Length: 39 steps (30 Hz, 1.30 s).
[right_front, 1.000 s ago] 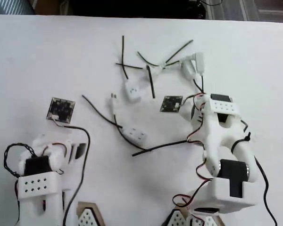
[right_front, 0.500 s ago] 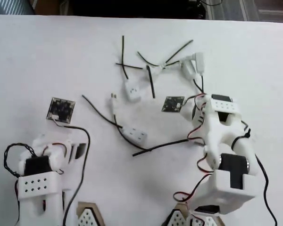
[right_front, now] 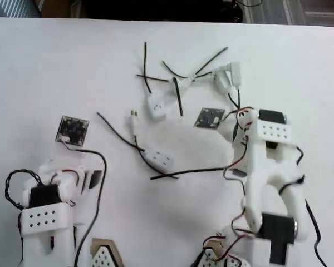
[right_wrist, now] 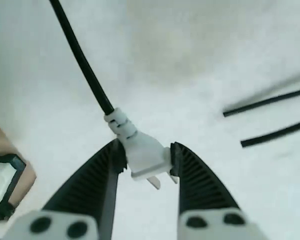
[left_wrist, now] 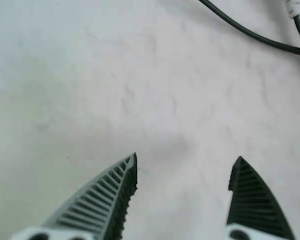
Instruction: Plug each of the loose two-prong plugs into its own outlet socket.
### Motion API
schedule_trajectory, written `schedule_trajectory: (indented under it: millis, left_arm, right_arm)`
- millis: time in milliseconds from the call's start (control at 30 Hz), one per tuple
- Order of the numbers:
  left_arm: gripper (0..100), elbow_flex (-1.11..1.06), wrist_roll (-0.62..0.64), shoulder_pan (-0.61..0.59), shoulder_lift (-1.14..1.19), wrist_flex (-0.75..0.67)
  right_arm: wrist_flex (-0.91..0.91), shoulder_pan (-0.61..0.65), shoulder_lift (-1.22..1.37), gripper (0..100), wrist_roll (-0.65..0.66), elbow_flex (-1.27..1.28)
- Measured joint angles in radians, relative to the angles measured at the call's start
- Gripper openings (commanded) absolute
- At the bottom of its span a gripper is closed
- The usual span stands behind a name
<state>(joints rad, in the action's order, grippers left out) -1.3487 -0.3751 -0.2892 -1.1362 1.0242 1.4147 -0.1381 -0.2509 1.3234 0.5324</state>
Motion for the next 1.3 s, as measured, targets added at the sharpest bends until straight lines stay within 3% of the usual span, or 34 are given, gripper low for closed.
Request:
schedule_trajectory:
  millis: [133,267,433,533,700,1100,1300]
  left_arm:
    - [29,0.0,0.0,0.0,0.0,0.0]
    - [29,0.0,0.0,0.0,0.0,0.0]
    - [29,0.0,0.0,0.0,0.0,0.0]
    - [29,0.0,0.0,0.0,0.0,0.0]
    - [29,0.0,0.0,0.0,0.0,0.0]
    - [29,0.0,0.0,0.0,0.0,0.0]
    - [29,0.0,0.0,0.0,0.0,0.0]
  right_arm:
    - [0.06,-0.012,-0.163,1.8,-0.12,0.0]
    - [0.064,-0.005,-0.18,1.8,-0.365,0.0]
    - [0.032,0.049,-0.063,2.0,-0.715,0.0]
    - [-0.043,0.083,0.051,4.6,-0.844,0.0]
    - [-0.098,0.152,0.178,22.8,-0.882,0.0]
    - [-0.06,0.25,0.038,16.3,-0.786,0.044]
    - [-0.209,0.245,0.058,16.5,-0.698,0.144]
